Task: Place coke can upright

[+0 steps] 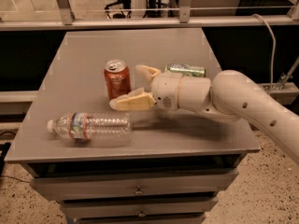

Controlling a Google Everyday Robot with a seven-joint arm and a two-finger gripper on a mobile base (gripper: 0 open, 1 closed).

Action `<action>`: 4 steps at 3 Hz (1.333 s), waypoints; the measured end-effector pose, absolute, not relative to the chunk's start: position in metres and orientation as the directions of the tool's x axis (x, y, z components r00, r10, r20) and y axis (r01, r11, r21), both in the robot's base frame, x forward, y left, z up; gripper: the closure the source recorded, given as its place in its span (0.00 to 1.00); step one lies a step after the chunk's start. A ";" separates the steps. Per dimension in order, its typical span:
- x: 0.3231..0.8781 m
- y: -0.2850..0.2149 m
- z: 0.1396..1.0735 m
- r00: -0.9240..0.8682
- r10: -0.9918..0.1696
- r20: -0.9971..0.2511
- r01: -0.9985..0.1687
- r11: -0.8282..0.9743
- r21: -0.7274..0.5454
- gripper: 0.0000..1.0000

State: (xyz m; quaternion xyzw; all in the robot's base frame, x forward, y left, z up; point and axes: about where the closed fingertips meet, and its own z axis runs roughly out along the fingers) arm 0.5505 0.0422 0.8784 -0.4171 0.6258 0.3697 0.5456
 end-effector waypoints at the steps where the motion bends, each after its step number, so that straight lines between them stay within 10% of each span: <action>1: 0.539 0.021 0.875 -0.084 -0.140 -0.987 -0.911 0.412 0.019 0.00; 4: 0.521 -0.088 0.900 -0.075 -0.205 -0.976 -0.839 0.542 -0.049 0.00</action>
Offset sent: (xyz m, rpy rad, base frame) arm -0.0359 -0.1490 0.0262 -0.1263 -0.0080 -0.1990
